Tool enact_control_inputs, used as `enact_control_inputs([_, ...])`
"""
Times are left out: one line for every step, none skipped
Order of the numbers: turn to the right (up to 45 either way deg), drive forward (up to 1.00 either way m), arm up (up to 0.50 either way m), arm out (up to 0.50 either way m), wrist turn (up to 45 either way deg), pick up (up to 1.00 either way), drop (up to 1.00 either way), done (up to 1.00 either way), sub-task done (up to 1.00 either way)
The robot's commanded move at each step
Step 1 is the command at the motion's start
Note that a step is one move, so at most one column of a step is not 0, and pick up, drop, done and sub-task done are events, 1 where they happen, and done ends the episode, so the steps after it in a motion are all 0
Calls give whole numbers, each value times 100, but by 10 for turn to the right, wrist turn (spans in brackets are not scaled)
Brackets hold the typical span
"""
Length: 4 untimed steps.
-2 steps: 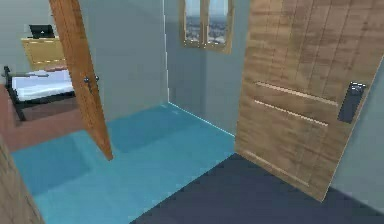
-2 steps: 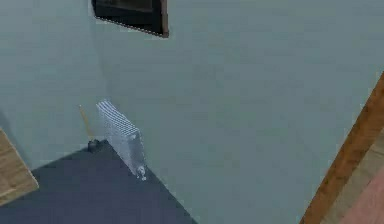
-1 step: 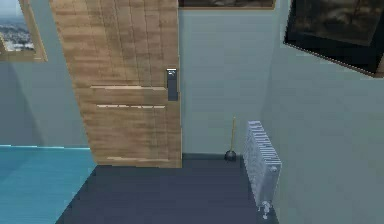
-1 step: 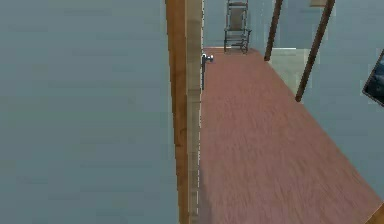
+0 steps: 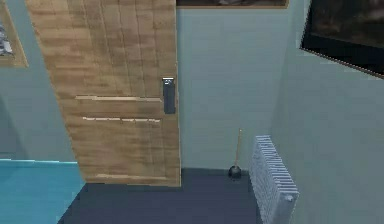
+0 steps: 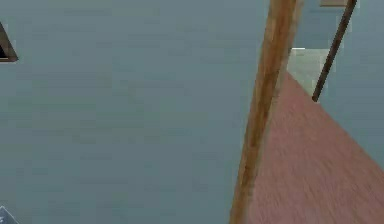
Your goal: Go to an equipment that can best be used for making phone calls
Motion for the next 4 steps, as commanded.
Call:
enact_control_inputs([-450, 0, 0, 0, 0, 0, 0, 0, 0])
enact_control_inputs([-270, 0, 0, 0, 0, 0, 0, 0, 0])
enact_control_inputs([0, 35, 0, 0, 0, 0, 0, 0, 0])
enact_control_inputs([-150, 0, 0, 0, 0, 0, 0, 0, 0])
